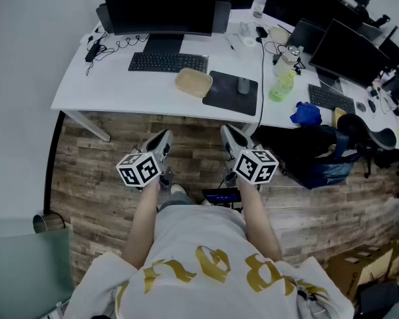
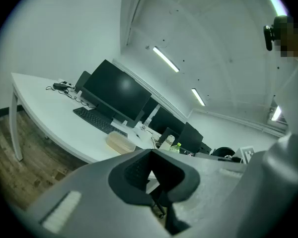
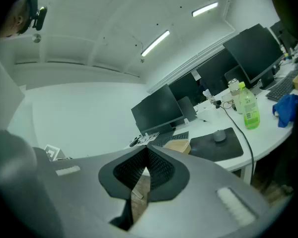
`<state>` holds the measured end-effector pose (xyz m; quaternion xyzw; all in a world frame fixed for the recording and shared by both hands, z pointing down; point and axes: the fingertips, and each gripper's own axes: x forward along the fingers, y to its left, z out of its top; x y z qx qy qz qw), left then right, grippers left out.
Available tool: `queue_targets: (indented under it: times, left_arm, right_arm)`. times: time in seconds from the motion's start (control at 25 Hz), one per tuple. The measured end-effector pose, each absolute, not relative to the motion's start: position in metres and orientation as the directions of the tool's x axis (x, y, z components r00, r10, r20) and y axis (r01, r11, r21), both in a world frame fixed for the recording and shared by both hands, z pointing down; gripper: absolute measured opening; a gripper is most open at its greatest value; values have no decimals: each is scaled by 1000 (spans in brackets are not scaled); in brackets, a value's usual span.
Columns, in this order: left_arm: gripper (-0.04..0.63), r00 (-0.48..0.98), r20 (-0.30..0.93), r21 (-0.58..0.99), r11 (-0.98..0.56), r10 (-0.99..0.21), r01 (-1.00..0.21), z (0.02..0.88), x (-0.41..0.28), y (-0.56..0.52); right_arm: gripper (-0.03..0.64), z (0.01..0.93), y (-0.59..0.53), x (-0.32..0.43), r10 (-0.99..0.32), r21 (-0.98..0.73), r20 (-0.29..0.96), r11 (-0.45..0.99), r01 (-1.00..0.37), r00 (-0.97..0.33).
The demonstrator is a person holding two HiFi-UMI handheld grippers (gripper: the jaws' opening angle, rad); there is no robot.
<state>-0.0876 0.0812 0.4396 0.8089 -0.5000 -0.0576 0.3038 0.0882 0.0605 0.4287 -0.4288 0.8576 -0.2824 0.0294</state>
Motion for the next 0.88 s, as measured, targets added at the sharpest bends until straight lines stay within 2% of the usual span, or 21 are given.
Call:
queue_targets:
  times: [0.6,0.64,0.68,0.72,0.84,0.88]
  left_arm:
    - [0,457,227,523,-288,-860,-802,441,-97,88]
    - [11,444,245,505,-277,-862,-817,444,-100,87]
    - [86,432,266,483,-269,-862,-833,448,-103,86]
    - [131,422,285,462,-262,-861,-847,451,-105,84]
    - [135,407,293,452,-250,-865,-856,454,-112,72]
    - [135,407,289,459,-247,-867,-853,456,-114,65]
  right_arm:
    - [25,432,64,95,-761,-519,186,462,-720,-622]
    - [25,434,62,96,-766,-500,201,456,-736,-611]
    - [26,436,60,96,-769,-479,217,452,-752,-601]
    - [37,438,58,96,-769,-462,231,452,-763,-596]
    - [129,443,50,93,-757,-447,259,456,-770,-599]
    - [126,445,45,91,-755,-447,263,456,-769,-601]
